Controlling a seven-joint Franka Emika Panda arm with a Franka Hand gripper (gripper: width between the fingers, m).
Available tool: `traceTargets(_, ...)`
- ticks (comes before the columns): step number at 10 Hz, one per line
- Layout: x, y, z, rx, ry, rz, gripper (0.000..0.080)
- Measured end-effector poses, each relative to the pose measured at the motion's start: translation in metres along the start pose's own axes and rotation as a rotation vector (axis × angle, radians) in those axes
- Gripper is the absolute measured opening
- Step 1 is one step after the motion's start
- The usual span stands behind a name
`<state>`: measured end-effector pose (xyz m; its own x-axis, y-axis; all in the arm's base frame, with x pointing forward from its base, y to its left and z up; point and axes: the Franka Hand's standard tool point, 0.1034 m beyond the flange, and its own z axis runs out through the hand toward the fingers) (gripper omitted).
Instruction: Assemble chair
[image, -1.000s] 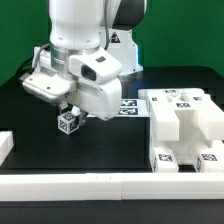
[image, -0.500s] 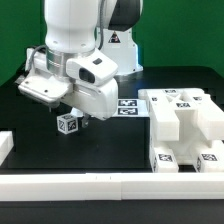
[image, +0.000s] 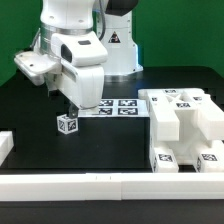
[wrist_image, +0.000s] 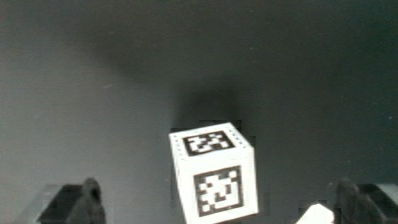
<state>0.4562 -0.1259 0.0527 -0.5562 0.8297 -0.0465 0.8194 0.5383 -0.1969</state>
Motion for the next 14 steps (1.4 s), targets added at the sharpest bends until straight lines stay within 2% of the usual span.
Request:
traceTargets(3,0.0,-0.001,0.001,0.008,0.004,0.241,0.0649)
traceTargets(4,-0.011,0.003,-0.01,0.025,-0.001,0.441,0.0649)
traceTargets(6,-0.018,0.003,-0.014,0.03,-0.011,0.794,0.0649)
traceTargets(7,-0.018,0.005,-0.016,0.061,-0.021,1.033,0.0649)
traceTargets(10,-0.017,0.008,-0.015,0.057,-0.015,1.217,0.0649)
traceTargets(11,-0.016,0.008,-0.015,0.067,-0.008,1.303,0.0649)
traceTargets(13,-0.031,0.009,-0.018,0.141,0.04,1.696,0.0649)
traceTargets(14,-0.031,0.008,-0.016,0.175,0.052,1.822,0.0649)
